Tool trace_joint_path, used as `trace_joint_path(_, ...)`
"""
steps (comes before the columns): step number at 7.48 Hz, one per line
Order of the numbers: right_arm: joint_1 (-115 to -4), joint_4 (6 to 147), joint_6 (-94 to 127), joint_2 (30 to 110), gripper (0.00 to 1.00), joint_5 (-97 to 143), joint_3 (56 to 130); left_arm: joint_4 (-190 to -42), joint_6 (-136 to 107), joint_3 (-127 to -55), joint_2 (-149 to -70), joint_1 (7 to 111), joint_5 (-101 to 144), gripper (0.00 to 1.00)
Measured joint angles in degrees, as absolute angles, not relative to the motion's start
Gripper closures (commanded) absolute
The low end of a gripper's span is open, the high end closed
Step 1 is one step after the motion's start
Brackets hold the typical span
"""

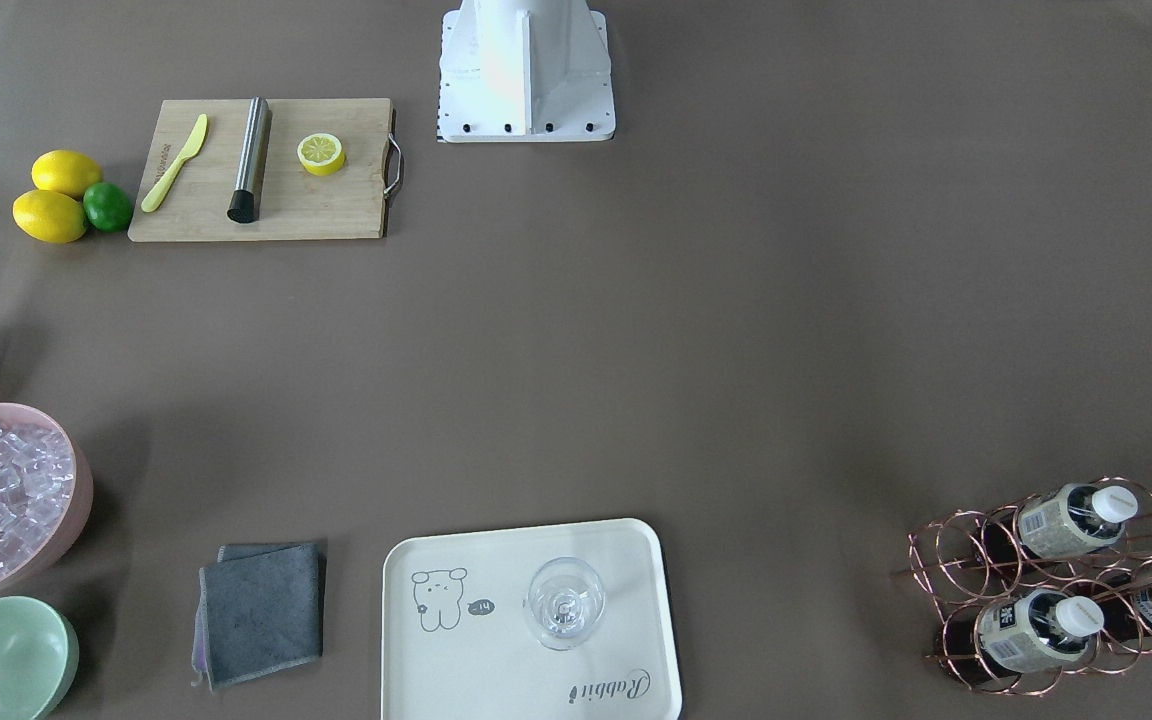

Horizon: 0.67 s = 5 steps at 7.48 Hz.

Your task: Take tea from basket to plate

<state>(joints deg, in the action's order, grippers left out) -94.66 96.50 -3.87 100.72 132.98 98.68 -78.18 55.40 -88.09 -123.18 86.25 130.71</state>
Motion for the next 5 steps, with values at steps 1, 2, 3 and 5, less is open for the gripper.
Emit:
trace_joint_path(1, -94.7, 96.5, -3.9, 100.7, 0.0, 133.0, 98.6, -80.0, 56.4, -85.9, -125.0, 85.0, 130.7, 0.02)
trace_joint_path(2, -94.7, 96.5, -3.9, 100.7, 0.0, 133.0, 98.5, -81.9, 56.9, -83.3, -126.7, 84.5, 130.7, 0.02)
trace_joint_path(3, -94.7, 96.5, -3.9, 100.7, 0.0, 133.0, 98.5, -83.3, 57.1, -80.7, -128.2, 84.3, 130.7, 0.02)
trace_joint_path(5, -94.7, 96.5, -3.9, 100.7, 0.0, 133.0, 98.4, -85.5, 57.1, -76.5, -130.2, 84.1, 130.6, 0.02)
